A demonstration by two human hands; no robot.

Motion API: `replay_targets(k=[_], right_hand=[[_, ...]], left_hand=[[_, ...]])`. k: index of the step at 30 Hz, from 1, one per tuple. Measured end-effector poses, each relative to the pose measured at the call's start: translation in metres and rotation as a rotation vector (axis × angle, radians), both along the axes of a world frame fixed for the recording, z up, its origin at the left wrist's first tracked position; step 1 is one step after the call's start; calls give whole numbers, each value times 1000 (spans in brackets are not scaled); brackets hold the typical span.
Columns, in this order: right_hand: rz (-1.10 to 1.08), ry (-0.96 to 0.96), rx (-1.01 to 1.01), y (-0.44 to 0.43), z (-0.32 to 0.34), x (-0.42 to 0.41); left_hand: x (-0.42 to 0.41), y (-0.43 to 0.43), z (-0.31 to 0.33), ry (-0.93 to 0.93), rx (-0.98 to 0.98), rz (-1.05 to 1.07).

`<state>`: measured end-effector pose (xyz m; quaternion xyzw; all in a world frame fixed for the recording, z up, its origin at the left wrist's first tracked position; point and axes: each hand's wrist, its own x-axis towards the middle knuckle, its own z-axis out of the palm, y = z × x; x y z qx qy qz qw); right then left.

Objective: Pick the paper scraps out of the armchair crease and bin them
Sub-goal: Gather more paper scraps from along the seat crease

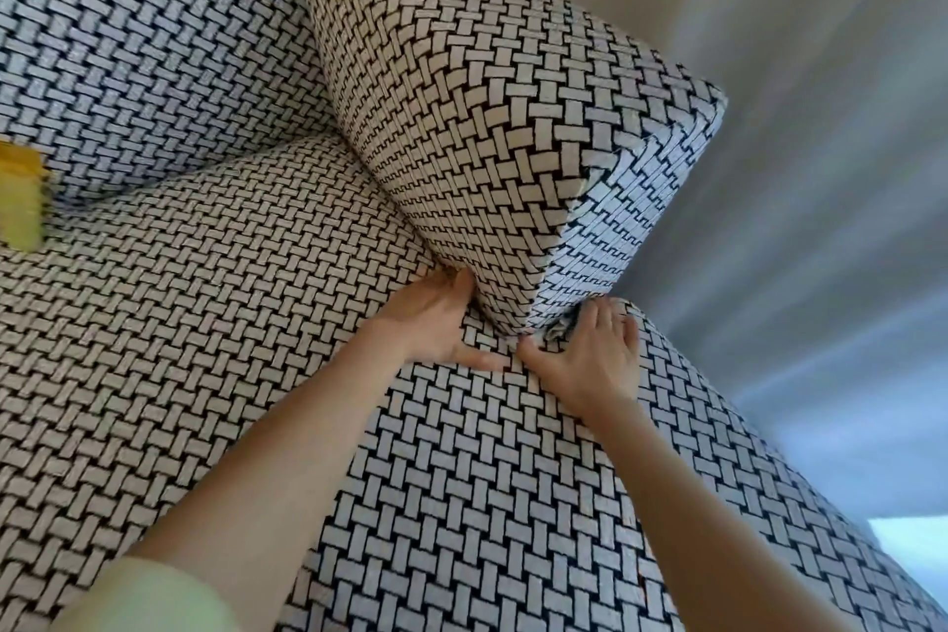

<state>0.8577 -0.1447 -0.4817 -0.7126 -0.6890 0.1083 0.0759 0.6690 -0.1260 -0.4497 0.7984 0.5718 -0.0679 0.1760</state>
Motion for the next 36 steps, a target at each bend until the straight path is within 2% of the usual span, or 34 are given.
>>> replay_targets(k=[3,5,8,15,23,27,30,34,36], right_hand=[[115,-91,-16,8,5,7],[164,-85,-34,15,10,9],[200,-82,-100,22,18,8],[111,7,-142,31,9,9],[35,66,-199,37,4,9],[35,77,-184,32,9,6],[41,67,-98,22,5,0],[40,112,45,7,1,-8],[20,116,110,4,-3,-8]], left_hand=[[2,-2,-3,-26,-21,-46],[7,-3,-6,-49,4,-39],[17,-9,-12,-129,44,58],[34,-13,-21,-284,52,282],[35,-16,-15,-383,48,347],[36,-21,-17,-507,53,457],[38,-27,-17,-672,51,555],[41,-37,-14,-1280,-117,722],[41,-39,-12,-1442,-155,760]])
